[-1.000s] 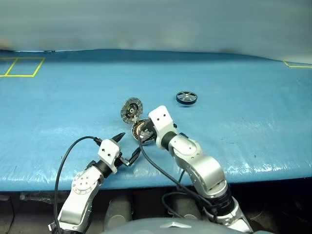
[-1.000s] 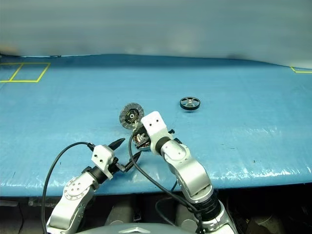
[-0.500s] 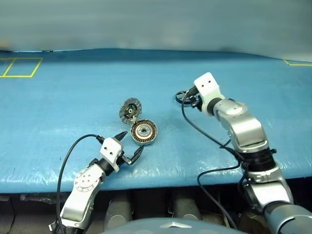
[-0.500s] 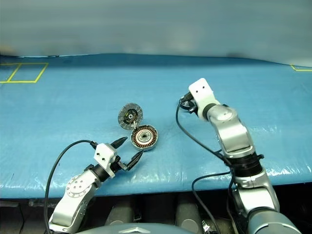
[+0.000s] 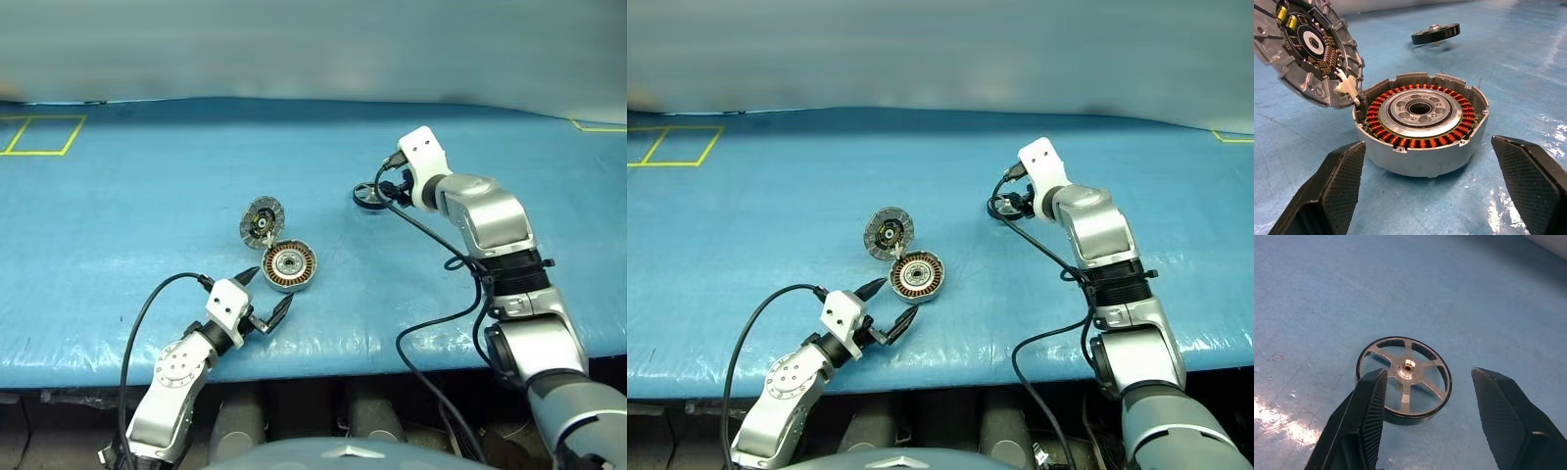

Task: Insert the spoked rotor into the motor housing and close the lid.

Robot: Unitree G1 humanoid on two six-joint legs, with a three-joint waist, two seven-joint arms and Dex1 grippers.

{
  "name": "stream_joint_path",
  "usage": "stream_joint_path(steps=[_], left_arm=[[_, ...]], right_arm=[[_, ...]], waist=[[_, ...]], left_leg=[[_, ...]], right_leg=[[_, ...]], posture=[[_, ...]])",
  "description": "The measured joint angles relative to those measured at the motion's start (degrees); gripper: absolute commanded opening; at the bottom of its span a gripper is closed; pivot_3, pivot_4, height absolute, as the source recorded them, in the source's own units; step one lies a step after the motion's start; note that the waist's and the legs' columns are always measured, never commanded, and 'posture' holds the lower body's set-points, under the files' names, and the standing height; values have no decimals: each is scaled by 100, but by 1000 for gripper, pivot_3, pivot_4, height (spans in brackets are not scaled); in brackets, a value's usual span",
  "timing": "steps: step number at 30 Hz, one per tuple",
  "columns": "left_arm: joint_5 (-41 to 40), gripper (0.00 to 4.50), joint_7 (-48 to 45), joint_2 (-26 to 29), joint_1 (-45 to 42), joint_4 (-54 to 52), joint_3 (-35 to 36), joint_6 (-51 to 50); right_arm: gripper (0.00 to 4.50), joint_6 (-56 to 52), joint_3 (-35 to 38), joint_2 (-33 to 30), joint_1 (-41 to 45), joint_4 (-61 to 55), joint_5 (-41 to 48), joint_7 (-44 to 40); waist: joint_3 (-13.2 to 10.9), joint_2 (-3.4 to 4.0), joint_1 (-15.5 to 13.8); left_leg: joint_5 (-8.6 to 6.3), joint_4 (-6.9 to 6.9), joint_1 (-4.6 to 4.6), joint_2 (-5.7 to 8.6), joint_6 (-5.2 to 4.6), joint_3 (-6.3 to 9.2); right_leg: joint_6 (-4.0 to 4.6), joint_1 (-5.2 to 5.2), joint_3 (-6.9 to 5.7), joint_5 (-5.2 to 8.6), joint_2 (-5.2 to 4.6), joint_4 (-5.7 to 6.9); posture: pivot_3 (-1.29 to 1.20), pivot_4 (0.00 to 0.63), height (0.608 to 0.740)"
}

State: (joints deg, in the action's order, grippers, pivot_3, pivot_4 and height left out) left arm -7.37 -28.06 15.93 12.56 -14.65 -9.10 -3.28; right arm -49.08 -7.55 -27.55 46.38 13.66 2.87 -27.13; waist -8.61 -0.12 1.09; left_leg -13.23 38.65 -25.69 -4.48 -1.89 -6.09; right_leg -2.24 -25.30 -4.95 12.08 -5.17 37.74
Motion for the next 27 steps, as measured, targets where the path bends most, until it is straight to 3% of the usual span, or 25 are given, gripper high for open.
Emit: stream_joint_path(steps=[14, 27], left_arm=[[10, 4500, 1, 10, 13, 15, -38, 13], [10, 4500, 53, 6, 70, 15, -39, 30]], right_arm=[[2888, 1134, -449, 187, 411, 1858, -511, -168], [2888, 1624, -546, 441, 434, 2235, -790, -253]], waist=[[-1, 2, 16], [-1, 2, 34]], left_leg=[[2, 0, 1, 0, 2, -9], [9, 0, 3, -1, 12, -23]], right_leg=[[10, -1, 7, -15, 0, 1], [10, 0, 7, -17, 2, 7]], posture=[[0, 150, 740], [0, 150, 740]])
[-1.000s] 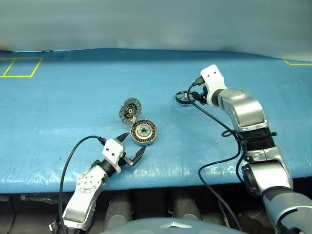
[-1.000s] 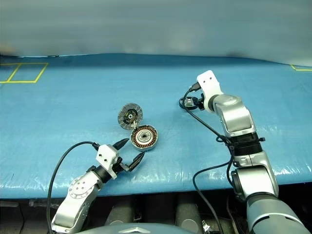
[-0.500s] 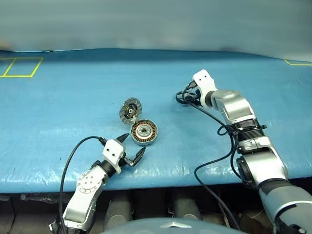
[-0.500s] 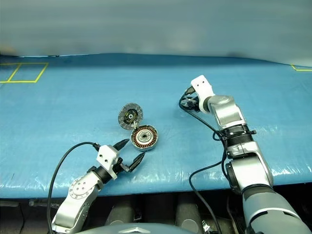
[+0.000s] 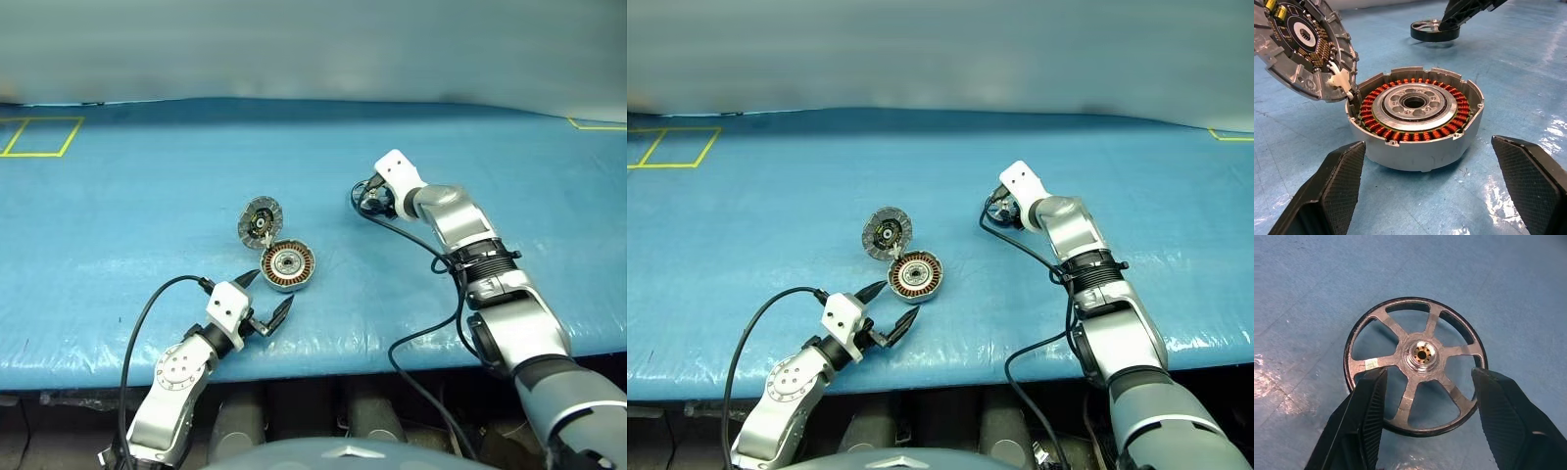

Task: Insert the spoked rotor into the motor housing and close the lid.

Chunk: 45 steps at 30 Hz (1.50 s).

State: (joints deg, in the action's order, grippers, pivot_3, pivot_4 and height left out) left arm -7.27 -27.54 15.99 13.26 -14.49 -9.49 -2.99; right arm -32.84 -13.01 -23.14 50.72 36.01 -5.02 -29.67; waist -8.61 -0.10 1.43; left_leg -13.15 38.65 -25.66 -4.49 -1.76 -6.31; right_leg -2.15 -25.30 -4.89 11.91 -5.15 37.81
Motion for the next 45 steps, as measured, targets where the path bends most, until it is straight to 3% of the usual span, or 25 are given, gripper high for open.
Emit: stream_joint_path(steps=[14, 33, 36, 40, 45], left_arm=[[1, 4500, 13, -13, 32, 0, -6, 4], [0, 4500, -4, -7, -84, 118, -10, 8], [0, 4500, 0, -7, -84, 118, -8, 8], [2, 4500, 3, -3, -80, 118, -6, 11], [11, 4500, 10, -1, -78, 118, 0, 20]], right_arm=[[2888, -20, 175, 113, -21, 78, -28, 116], [2888, -272, 695, 198, -721, -614, 198, 260], [2275, -262, 731, 263, -755, -621, 235, 256], [1110, -228, 760, 320, -817, -720, 268, 266], [1108, -222, 815, 364, -943, -821, 316, 316]], waist=[[0, 0, -6], [3, 2, -5], [4, 2, 4], [10, -2, 2], [12, -4, 1]], left_leg=[[4, 0, 0, 0, 5, -1], [12, 1, 11, -3, 15, 11], [13, 1, 13, -6, 16, 13], [14, 0, 16, -8, 17, 18], [13, 0, 53, -11, 17, 29]], right_leg=[[0, 2, 0, -1, 2, 2], [-1, 16, 0, -2, 12, 3], [-1, 19, 0, -1, 17, 3], [0, 24, 0, -2, 21, 3], [3, 64, -4, 31, 21, -2]], posture=[[0, 150, 740], [0, 150, 740], [0, 150, 740], [0, 150, 740], [0, 150, 740]])
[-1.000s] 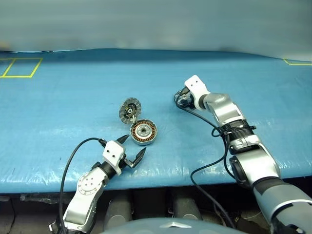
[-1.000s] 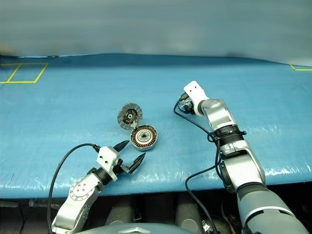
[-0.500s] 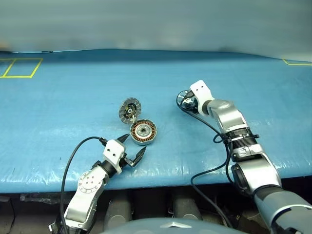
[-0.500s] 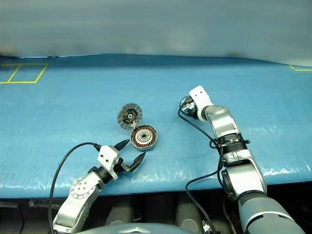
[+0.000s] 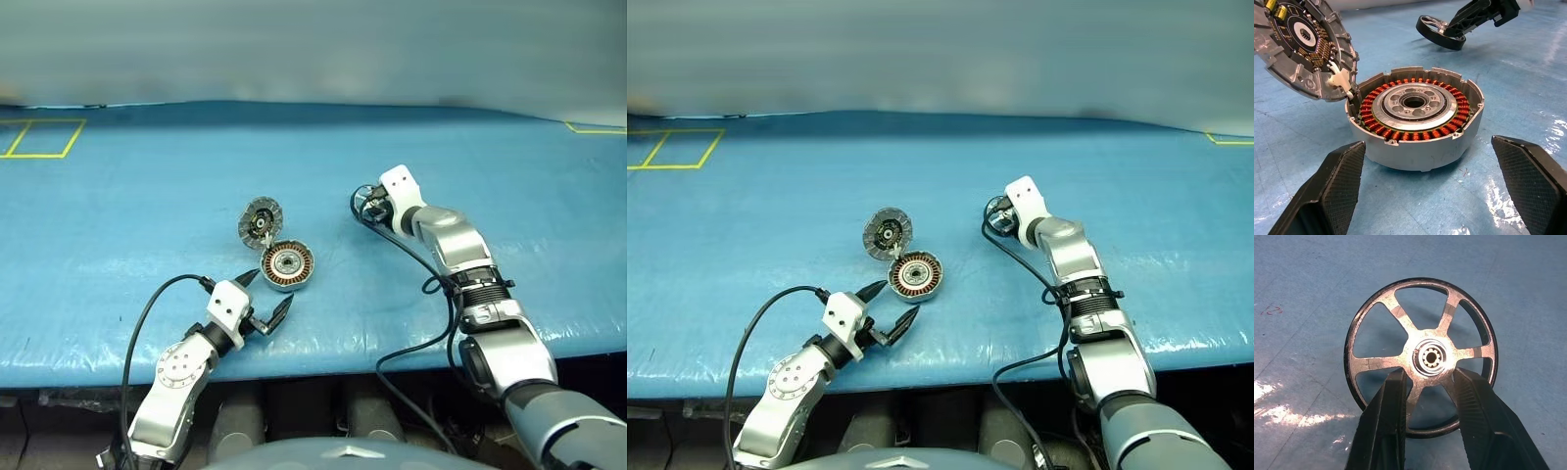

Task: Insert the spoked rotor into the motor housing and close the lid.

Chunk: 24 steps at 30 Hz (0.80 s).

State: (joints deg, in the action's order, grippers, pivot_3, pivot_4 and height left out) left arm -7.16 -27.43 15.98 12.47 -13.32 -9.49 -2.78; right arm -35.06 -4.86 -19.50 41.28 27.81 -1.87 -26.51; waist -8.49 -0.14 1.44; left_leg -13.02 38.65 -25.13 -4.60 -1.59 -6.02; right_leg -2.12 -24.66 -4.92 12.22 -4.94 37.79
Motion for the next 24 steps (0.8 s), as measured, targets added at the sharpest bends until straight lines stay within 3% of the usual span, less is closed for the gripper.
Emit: stream_joint_path(steps=[12, 13, 17, 24], left_arm=[[32, 4500, -11, 9, -41, 8, 0, 54], [32, 4500, -12, 15, -57, 7, 3, 54], [31, 4500, -7, 42, -75, 7, 31, 53], [32, 4500, -4, 50, -78, -22, 55, 49]], right_arm=[[1103, -222, 68, -12, -494, -813, 125, 28], [1053, -290, 65, -30, -579, -986, 129, 28], [33, -546, 59, -50, -910, -1556, 140, 56], [33, -1104, 39, -231, -1343, -3247, 152, 79]], waist=[[0, 0, -23], [0, 0, -30], [-1, 2, -32], [-6, 9, -35]], left_leg=[[0, -3, 13, -2, 0, 12], [0, -3, 13, -2, 0, 13], [0, -4, 8, -2, 0, 12], [-1, -12, -5, -1, 1, 14]], right_leg=[[17, 8, 1, 10, -1, 2], [17, 8, 1, 10, -1, 2], [17, 4, 2, 10, -2, 1], [19, -13, -1, 13, -2, 0]], posture=[[0, 150, 740], [0, 150, 740], [0, 150, 740], [0, 150, 740]])
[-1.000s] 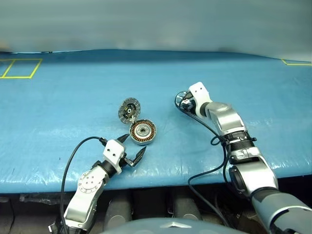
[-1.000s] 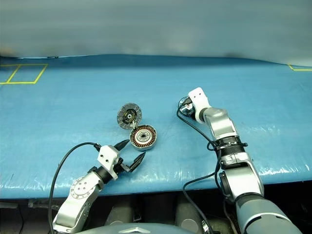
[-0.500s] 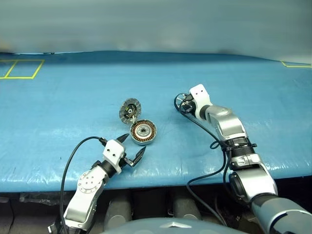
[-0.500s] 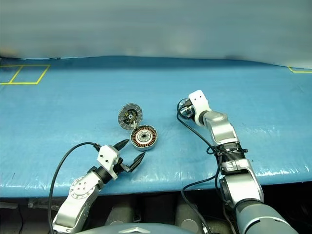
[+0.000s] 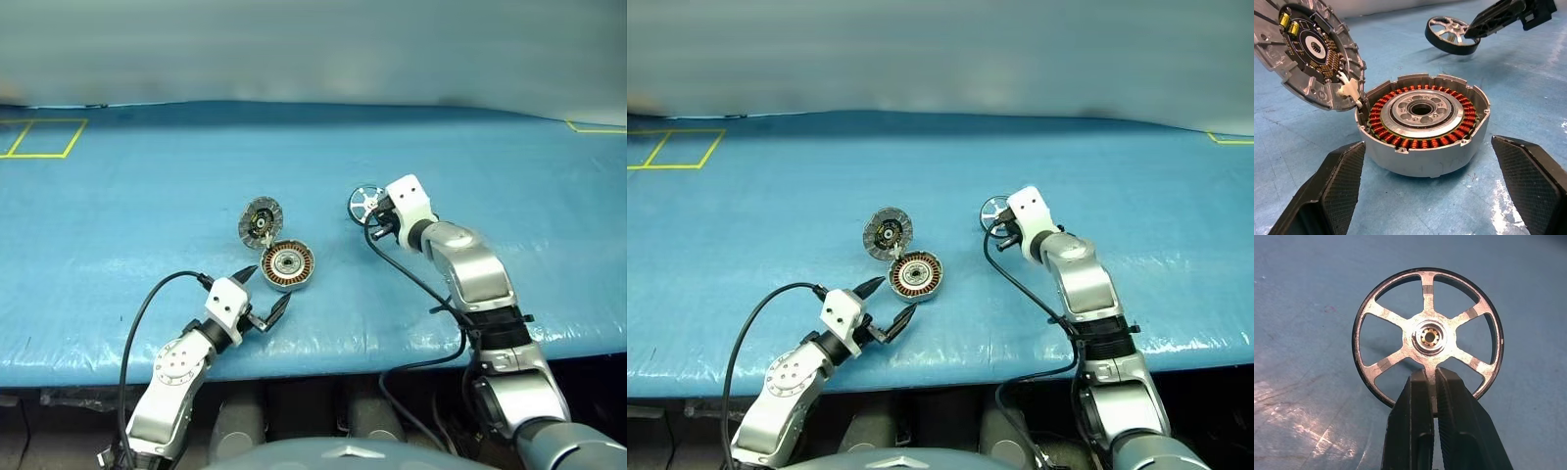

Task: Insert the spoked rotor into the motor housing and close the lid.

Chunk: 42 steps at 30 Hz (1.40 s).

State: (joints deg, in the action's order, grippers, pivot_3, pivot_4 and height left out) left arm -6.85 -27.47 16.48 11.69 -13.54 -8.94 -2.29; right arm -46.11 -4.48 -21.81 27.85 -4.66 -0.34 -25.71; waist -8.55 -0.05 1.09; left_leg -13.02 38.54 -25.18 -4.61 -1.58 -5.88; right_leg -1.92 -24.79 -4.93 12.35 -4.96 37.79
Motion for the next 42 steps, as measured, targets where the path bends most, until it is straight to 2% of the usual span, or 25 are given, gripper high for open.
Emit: stream_joint_path(steps=[11, 30, 42], left_arm=[[-1, 4500, 4, 89, -28, -44, 63, -15], [-16, 4500, -90, 67, -160, -62, 29, -138], [-18, 4500, -94, 91, -80, -121, 35, -210]], right_arm=[[33, -706, -506, -29, -1039, -2025, 2, 285], [33, -1110, -1089, 395, -1628, -2166, -275, 1077], [33, -1668, -925, 454, -2007, -3003, -252, 1235]], waist=[[-1, -2, -43], [-1, -5, -44], [-1, -8, -45]], left_leg=[[0, -11, -4, 2, 1, 3], [2, -19, -20, 8, 3, 4], [2, -19, -29, 7, 4, 7]], right_leg=[[4, -4, -5, 4, -3, -10], [4, -25, -8, 5, -5, -9], [3, -37, -8, 5, -5, -10]], posture=[[0, 150, 740], [0, 150, 740], [0, 150, 740]])
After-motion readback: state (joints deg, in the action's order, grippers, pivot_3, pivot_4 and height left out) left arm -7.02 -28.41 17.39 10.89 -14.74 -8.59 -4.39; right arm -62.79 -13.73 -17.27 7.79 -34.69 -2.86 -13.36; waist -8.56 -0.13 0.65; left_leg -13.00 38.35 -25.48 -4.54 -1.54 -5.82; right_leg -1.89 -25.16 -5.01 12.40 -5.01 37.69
